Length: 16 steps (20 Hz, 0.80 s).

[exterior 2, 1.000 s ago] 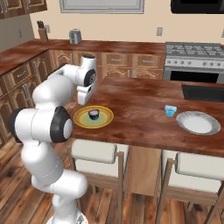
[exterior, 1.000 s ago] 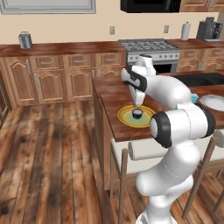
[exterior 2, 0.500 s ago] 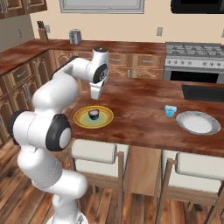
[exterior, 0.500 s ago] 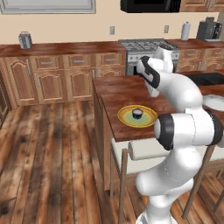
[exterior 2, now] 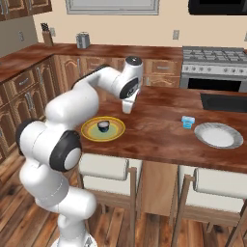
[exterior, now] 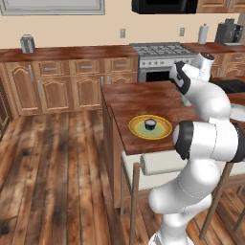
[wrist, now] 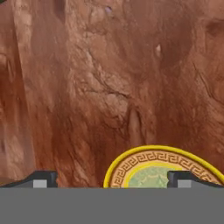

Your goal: Place two yogurt containers on each plate.

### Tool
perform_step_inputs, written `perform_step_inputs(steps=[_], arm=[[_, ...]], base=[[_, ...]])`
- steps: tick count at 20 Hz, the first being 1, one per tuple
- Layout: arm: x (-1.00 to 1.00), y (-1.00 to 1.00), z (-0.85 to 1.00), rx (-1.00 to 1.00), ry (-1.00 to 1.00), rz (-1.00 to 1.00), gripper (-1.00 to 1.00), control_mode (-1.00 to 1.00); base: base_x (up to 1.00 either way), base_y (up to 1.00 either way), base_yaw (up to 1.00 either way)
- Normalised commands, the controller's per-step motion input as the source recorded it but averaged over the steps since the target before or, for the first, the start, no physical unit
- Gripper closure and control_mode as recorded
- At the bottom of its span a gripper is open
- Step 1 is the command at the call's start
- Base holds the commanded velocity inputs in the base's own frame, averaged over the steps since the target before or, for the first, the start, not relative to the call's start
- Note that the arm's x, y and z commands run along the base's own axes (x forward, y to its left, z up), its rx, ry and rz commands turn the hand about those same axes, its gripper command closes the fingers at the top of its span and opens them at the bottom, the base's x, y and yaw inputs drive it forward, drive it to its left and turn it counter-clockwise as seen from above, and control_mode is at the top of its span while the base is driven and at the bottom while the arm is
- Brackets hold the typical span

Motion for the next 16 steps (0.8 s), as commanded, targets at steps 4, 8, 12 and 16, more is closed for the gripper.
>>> perform_step_inputs(steps=[4,8,12,16], arm=[[0.06,-0.82,-0.02,-0.06,-0.23,0.0,-1.0,-1.0],[0.08,-0.84,-0.04,-0.05,-0.2,0.0,-1.0,-1.0],[0.14,-0.87,-0.07,-0.01,-0.08,-0.02,-1.0,-1.0],[0.23,-0.79,-0.24,0.0,0.0,-0.04,-1.0,-1.0]], base=[[0.0,0.0,0.0],[0.0,0.0,0.0],[0.0,0.0,0.0],[0.0,0.0,0.0]])
